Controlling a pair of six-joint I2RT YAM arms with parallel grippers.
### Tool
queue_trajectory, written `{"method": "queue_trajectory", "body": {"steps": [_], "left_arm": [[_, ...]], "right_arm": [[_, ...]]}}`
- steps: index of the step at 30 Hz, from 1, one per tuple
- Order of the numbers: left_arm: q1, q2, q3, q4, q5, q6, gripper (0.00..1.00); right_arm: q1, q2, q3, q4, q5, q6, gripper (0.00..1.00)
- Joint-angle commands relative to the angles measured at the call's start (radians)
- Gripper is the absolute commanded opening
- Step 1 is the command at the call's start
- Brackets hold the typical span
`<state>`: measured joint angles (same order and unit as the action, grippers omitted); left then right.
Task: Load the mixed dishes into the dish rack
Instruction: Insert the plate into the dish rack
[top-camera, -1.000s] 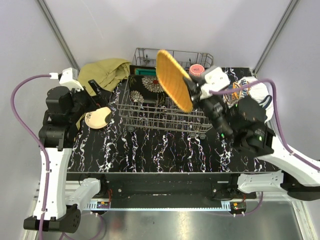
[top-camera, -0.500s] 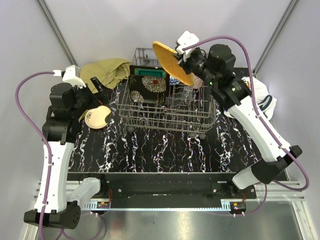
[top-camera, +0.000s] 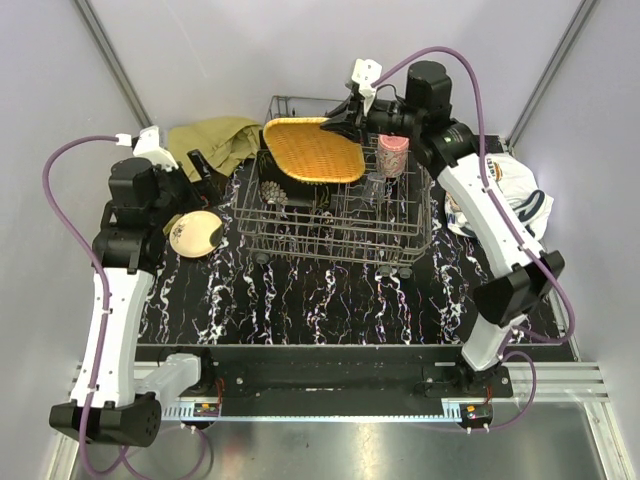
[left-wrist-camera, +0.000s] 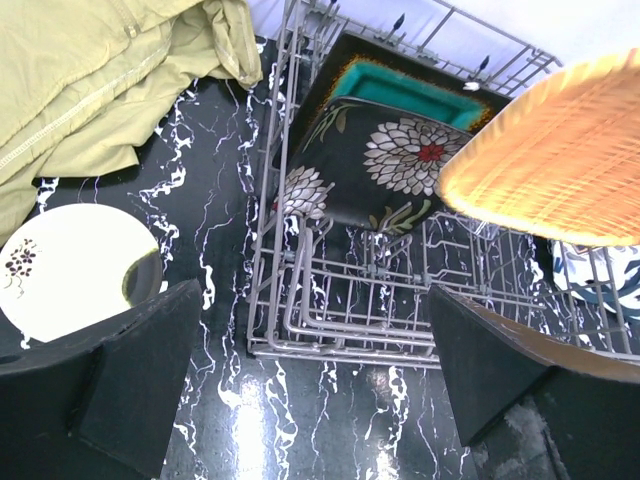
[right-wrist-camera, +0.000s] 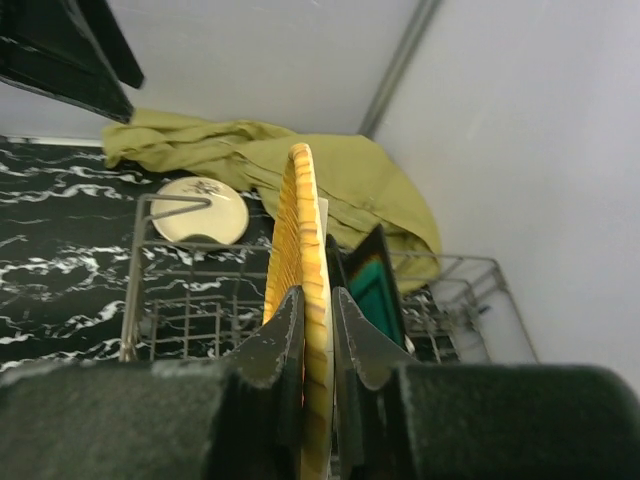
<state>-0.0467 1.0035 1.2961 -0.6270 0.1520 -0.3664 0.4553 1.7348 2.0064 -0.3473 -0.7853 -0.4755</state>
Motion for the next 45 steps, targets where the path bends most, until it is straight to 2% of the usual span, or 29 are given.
{"method": "queue_trajectory", "body": {"steps": [1, 5, 8, 9, 15, 24, 45], "left_arm": [[0.004, 0.014, -0.011, 0.073, -0.017, 0.023, 0.99], [0.005, 0.029, 0.003, 0.075, -0.017, 0.029, 0.99], [0.004, 0.037, 0.011, 0.079, -0.019, 0.032, 0.99], [0.004, 0.038, 0.012, 0.081, -0.019, 0.03, 0.99], [0.007, 0.05, -0.004, 0.105, 0.004, 0.009, 0.99], [0.007, 0.064, 0.002, 0.112, -0.003, 0.017, 0.99], [0.021, 0.098, 0.002, 0.119, -0.009, 0.043, 0.99]], "right_arm": [[-0.007, 0.054, 0.104, 0.085, -0.201, 0.055, 0.0], [-0.007, 0.068, 0.082, 0.102, -0.169, 0.06, 0.0], [-0.006, 0.023, -0.042, 0.221, -0.092, 0.083, 0.0], [-0.007, -0.006, -0.125, 0.308, -0.08, 0.092, 0.0], [-0.006, -0.018, -0.264, 0.519, -0.065, 0.201, 0.0], [-0.006, 0.025, -0.302, 0.703, -0.046, 0.27, 0.0], [-0.007, 0.167, -0.321, 0.881, -0.18, 0.399, 0.0]]}}
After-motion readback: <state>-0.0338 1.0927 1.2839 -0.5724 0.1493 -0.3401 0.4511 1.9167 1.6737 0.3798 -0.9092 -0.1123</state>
